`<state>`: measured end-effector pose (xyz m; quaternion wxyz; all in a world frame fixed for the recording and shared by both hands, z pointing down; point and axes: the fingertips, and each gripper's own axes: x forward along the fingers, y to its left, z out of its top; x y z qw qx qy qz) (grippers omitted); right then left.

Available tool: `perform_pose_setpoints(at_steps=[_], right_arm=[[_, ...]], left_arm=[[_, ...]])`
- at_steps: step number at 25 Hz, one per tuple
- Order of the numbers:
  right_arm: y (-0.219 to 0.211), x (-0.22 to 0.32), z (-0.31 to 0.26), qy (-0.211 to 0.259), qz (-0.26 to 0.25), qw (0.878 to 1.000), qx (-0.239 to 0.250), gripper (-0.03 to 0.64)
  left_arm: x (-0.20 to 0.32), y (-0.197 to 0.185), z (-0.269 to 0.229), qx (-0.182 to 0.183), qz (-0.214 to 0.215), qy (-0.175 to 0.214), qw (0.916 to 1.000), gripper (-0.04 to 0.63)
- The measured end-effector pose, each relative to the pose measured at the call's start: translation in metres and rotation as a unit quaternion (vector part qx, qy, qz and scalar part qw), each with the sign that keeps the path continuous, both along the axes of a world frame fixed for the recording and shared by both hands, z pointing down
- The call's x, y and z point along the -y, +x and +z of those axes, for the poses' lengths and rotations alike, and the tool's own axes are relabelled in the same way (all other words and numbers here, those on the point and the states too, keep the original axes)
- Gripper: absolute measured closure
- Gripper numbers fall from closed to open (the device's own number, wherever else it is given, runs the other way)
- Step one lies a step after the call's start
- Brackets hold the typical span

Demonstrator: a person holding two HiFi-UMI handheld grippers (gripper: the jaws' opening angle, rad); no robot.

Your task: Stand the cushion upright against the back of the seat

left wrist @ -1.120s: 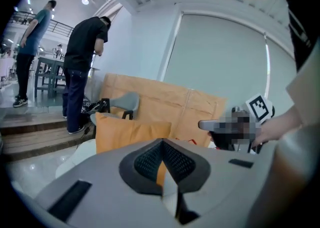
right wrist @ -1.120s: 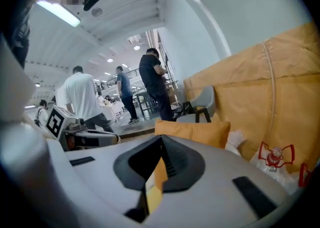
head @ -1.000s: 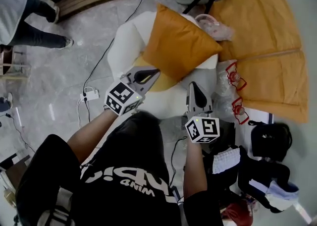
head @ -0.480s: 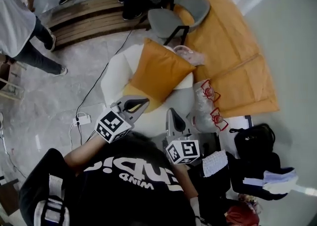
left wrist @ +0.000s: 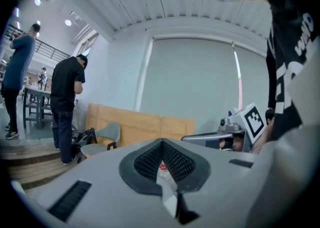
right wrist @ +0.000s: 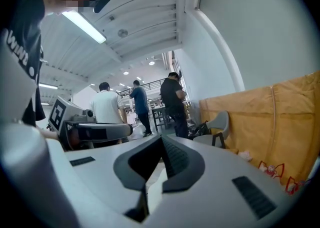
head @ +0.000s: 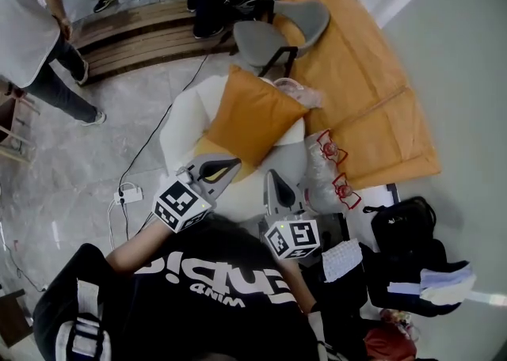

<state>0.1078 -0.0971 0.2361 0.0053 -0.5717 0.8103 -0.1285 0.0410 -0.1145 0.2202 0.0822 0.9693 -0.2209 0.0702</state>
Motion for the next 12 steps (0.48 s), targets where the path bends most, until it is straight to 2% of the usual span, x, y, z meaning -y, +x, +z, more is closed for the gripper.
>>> perform_pose_setpoints(at_steps=[3,12], right_arm=[[-0.005,-0.002,-0.002,0.002,-0.006,1.0,-0.012,0.595],[-0.018,0.001,-0.006,0.005,-0.031,0.999,0.003,0.595]], left_arm=[[-0.003,-0.001,-0.005,-0.004,0.0,0.001,1.0,0.588],[0.002,-0.003,-0.008,-0.001,-0.004,-0.001,1.0,0.588]])
